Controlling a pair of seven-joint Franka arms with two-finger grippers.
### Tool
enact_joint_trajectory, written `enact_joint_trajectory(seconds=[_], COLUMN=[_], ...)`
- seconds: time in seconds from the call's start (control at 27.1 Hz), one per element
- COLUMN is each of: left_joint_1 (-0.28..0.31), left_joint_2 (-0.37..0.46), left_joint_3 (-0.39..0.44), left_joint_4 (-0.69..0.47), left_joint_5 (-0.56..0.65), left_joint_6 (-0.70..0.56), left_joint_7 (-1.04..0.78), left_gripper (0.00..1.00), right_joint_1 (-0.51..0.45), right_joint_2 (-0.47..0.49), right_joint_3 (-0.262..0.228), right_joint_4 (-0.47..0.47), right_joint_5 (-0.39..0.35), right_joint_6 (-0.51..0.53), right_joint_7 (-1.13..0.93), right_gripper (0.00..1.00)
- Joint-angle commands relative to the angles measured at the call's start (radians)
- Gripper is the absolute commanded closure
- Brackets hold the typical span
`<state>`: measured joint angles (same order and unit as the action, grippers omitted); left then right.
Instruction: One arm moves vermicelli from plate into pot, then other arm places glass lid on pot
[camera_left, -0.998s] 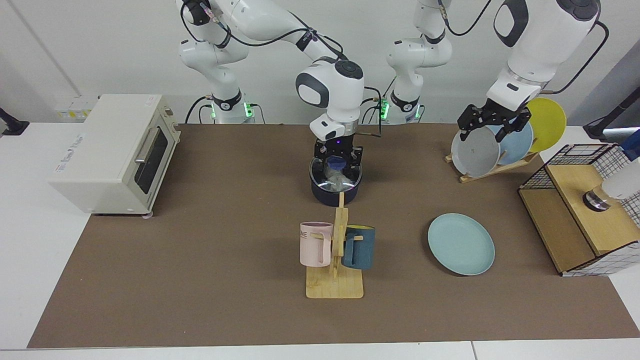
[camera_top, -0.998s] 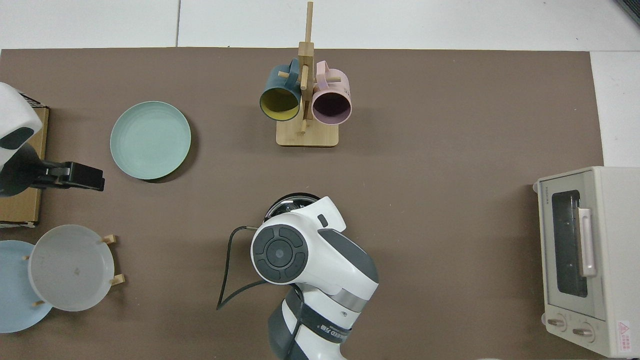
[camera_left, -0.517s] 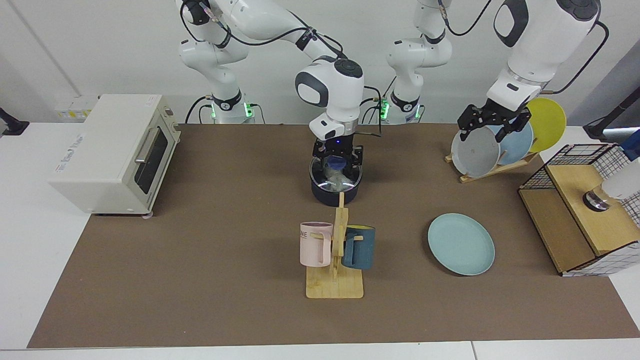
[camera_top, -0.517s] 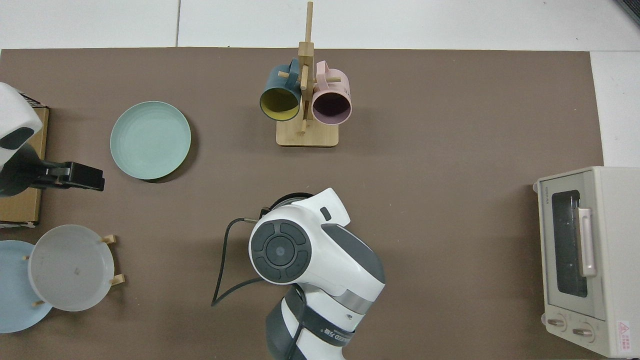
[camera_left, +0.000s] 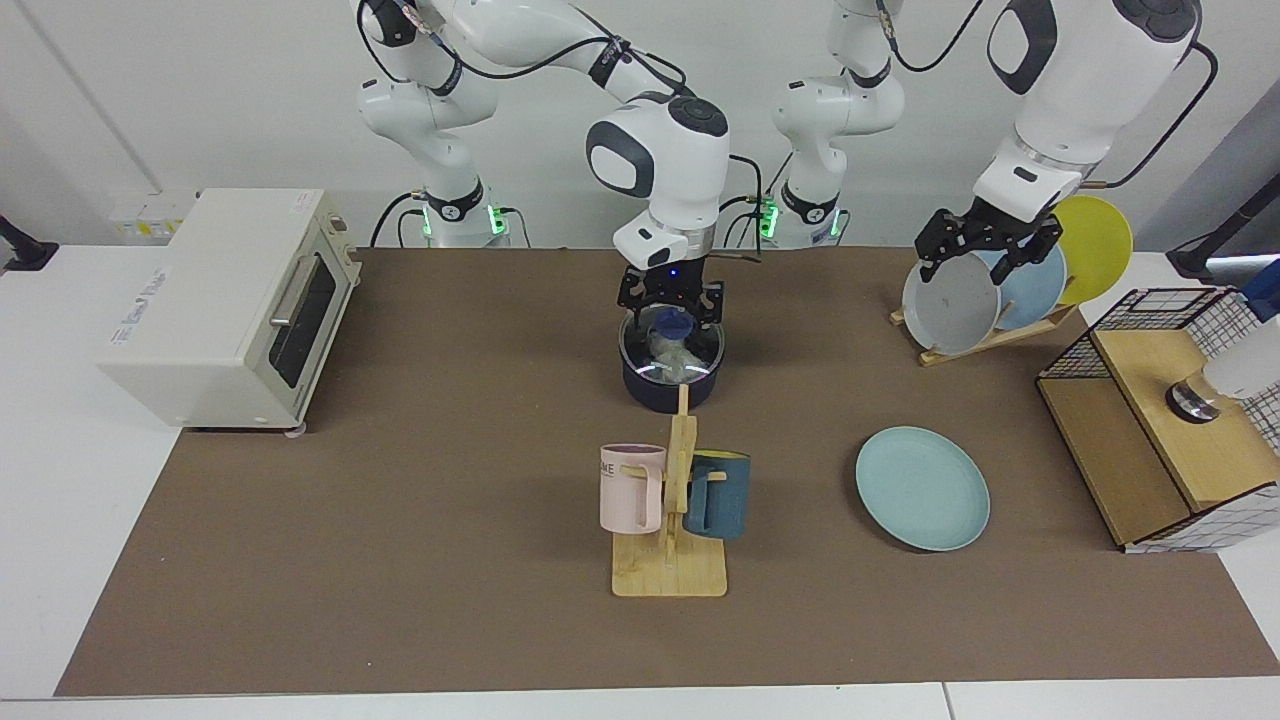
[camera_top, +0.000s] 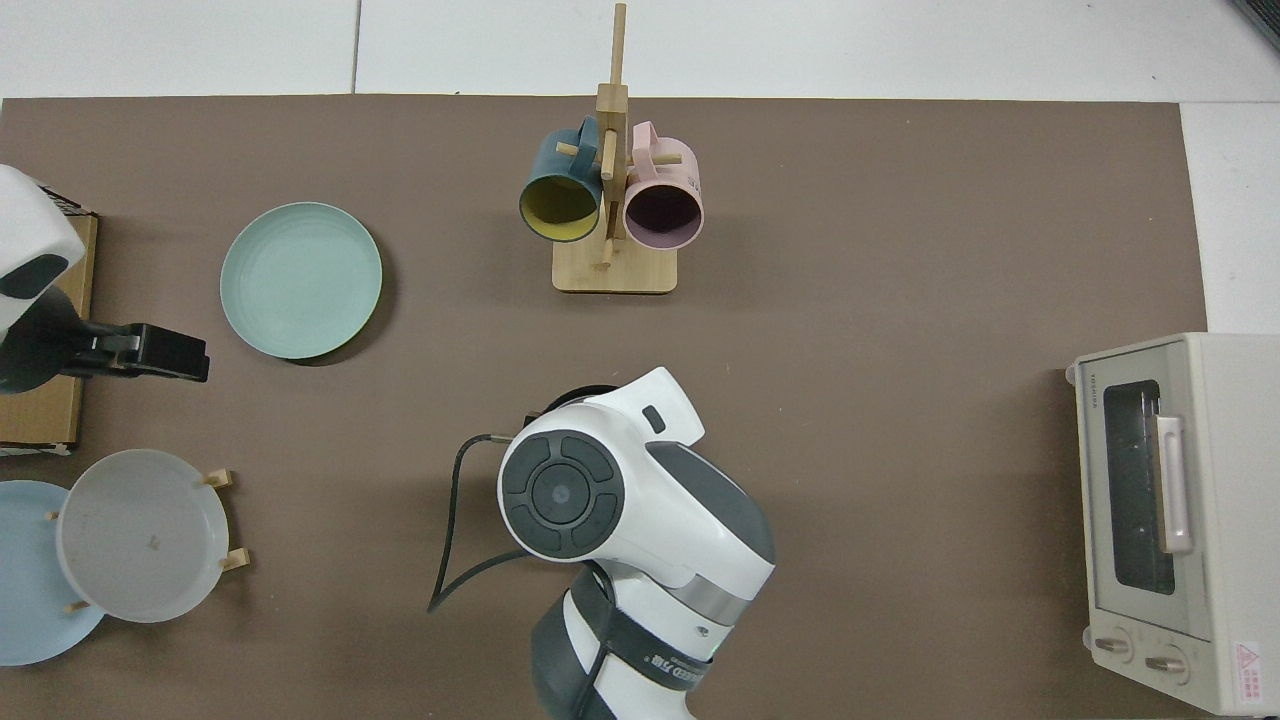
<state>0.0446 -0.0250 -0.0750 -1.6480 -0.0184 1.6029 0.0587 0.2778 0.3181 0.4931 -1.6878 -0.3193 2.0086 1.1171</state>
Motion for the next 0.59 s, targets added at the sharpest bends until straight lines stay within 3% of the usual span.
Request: enact_joint_trajectory(seconds=[0.0,0.15,0.3,0.55], left_joint_1=[-0.003,-0.003,-0.003,-0.003], left_joint_2=[0.016,0.016,0.016,0.016], left_joint_3=[0.000,0.000,0.000,0.001], left_joint_4=[0.033,0.033,0.033,0.033], left_joint_5=[0.018,0.018,0.018,0.018], left_joint_6=[-0.028,-0.028,-0.028,-0.028], left_joint_7=[0.001,0.001,0.001,0.001], left_gripper=[0.00,0.00,0.00,0.00], right_joint_1=[-0.017,-0.019,-0.017,-0.022], right_joint_2=[-0.007,-0.005,-0.008,-0.007], right_joint_3=[-0.007,-0.013,-0.031,-0.044], right_joint_4=[0.053,0.053,0.040,0.036], right_joint_5=[0.025,0.037,0.163,0.175], right_joint_6=[-0.065,-0.060,-0.034,-0.048], right_joint_7=[-0.092,-0.114,-0.174,-0.253], right_gripper=[0.00,0.00,0.00,0.00])
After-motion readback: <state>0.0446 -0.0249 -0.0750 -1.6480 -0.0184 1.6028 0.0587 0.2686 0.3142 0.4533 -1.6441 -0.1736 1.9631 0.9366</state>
